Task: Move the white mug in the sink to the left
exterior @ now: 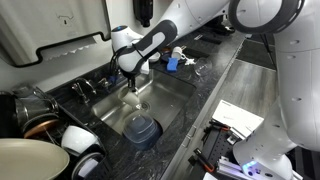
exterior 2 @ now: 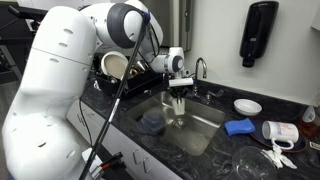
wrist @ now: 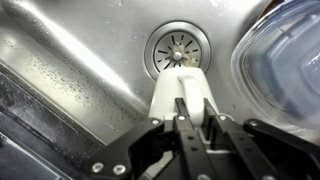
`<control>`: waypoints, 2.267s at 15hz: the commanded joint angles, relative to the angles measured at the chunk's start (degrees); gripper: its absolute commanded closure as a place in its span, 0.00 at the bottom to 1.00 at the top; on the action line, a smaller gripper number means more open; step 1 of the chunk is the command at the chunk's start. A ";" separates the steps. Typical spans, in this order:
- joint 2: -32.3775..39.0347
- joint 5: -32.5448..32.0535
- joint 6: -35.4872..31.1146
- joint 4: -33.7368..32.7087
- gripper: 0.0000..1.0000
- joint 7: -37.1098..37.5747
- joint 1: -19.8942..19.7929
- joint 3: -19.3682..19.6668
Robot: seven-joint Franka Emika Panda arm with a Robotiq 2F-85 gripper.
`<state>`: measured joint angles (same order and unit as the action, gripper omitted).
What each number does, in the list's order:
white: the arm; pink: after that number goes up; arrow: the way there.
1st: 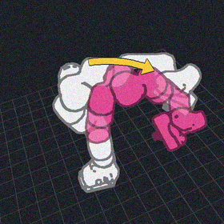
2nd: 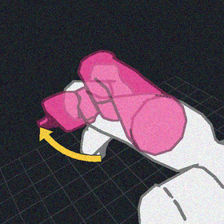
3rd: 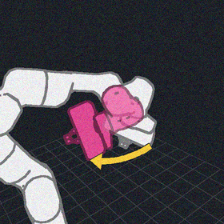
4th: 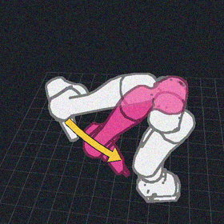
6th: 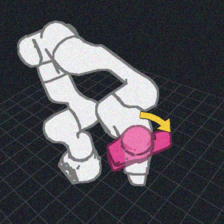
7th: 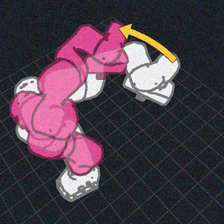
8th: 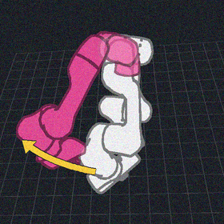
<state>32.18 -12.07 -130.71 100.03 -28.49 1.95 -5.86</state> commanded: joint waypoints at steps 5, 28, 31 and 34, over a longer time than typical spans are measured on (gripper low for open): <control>2.69 -1.38 3.71 -5.68 0.96 -2.87 1.37 -0.65; -3.99 16.95 -20.33 12.11 0.96 -7.60 -8.57 -9.05; -1.46 16.16 -20.09 12.53 0.96 -7.43 -8.09 -7.82; 1.52 13.50 -19.61 12.91 0.96 -5.91 -6.82 -5.73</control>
<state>31.68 3.00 -149.07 111.98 -34.43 -5.32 -12.65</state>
